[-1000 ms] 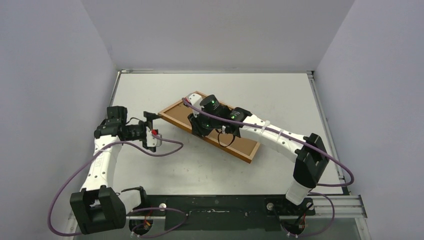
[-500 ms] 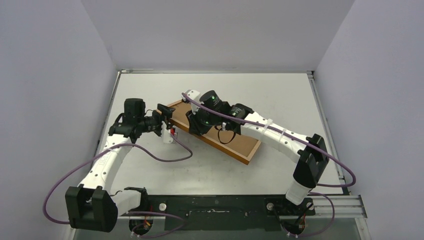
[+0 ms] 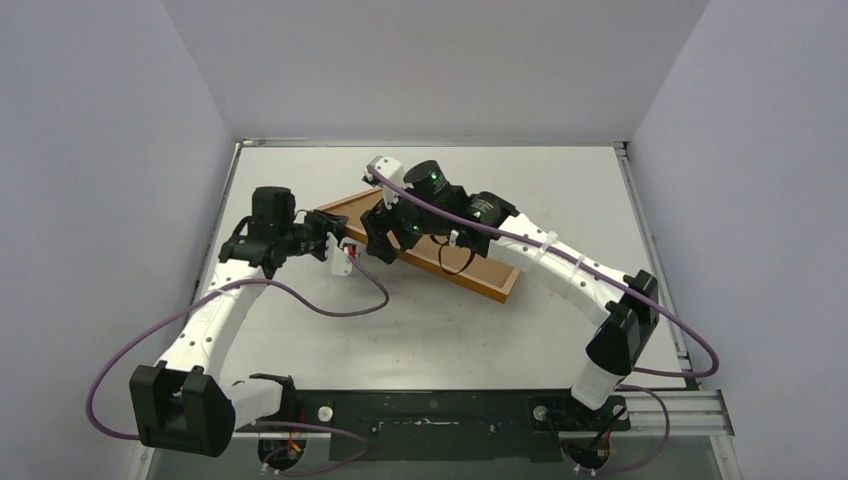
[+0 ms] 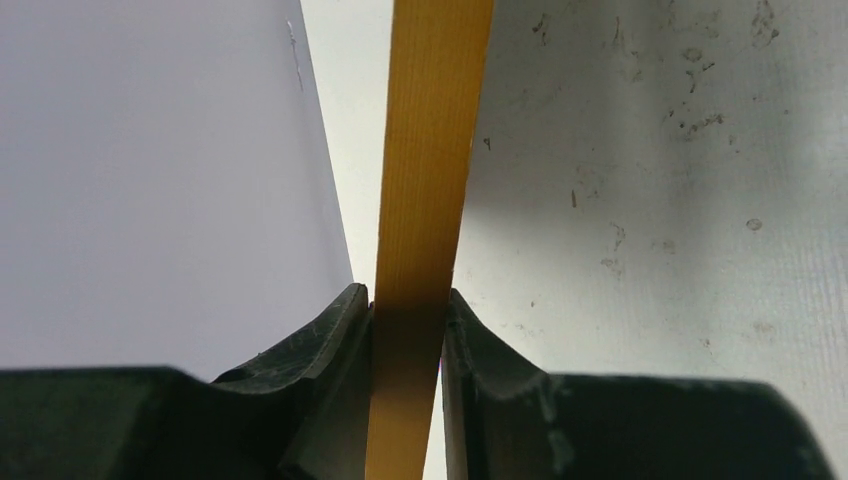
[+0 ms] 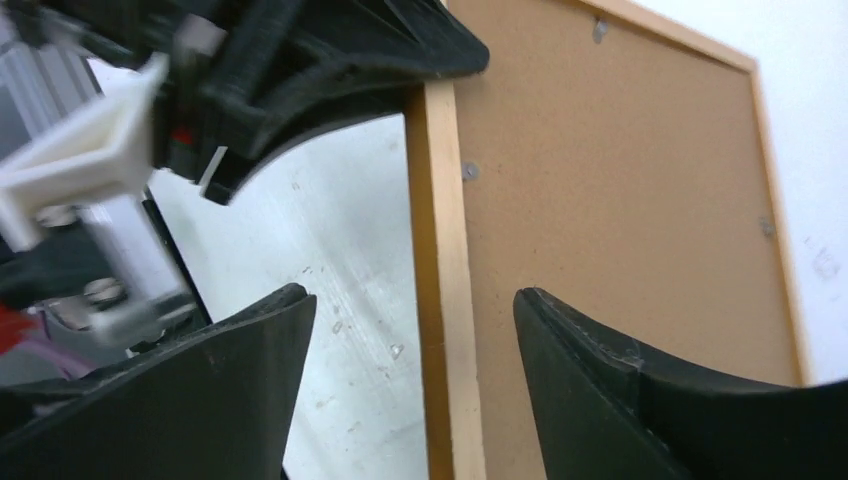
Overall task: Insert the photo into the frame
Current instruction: Turn over the photo frame at the center of the board.
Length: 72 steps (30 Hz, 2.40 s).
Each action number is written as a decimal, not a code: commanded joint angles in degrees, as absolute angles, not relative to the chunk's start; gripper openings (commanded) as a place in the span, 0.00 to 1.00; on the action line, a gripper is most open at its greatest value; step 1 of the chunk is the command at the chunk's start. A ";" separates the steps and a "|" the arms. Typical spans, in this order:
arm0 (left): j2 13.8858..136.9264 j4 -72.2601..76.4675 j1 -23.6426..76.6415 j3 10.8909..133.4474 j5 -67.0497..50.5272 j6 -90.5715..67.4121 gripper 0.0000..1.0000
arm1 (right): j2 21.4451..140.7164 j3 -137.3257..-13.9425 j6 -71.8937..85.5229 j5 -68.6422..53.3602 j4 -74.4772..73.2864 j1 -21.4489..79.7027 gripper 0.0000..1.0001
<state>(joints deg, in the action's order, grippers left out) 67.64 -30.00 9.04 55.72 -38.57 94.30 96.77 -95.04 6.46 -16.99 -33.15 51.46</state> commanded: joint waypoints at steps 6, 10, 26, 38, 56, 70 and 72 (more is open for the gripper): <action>71.47 -45.44 7.69 70.81 -40.06 90.11 0.00 | 91.83 -109.29 -9.29 -19.12 -45.02 45.21 0.97; 73.75 -53.32 7.46 77.00 -40.74 90.32 0.00 | 85.81 -102.63 -17.93 -17.11 -47.36 45.18 1.00; 76.96 -62.43 6.82 85.42 -41.44 89.54 0.00 | 83.23 -91.67 -36.64 -12.88 -51.95 46.56 0.94; 77.87 -63.52 5.30 86.98 -43.95 89.45 0.00 | 88.68 -88.62 -38.59 -0.20 -41.12 48.09 0.94; 77.88 -59.15 0.68 90.26 -50.17 82.26 0.16 | 88.45 -93.55 -31.96 -5.93 -36.08 46.67 0.18; 79.72 -47.92 -10.73 92.82 -62.91 55.05 0.69 | 100.72 -111.33 -9.26 -34.24 -45.04 30.67 0.21; 80.76 -46.00 -12.39 93.12 -63.94 49.43 0.70 | 102.47 -112.37 -5.90 -36.80 -45.17 28.56 0.20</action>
<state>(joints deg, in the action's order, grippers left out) 79.46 -53.17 -9.43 91.90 -57.80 64.18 100.57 -108.49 -18.46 -27.18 -47.27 32.45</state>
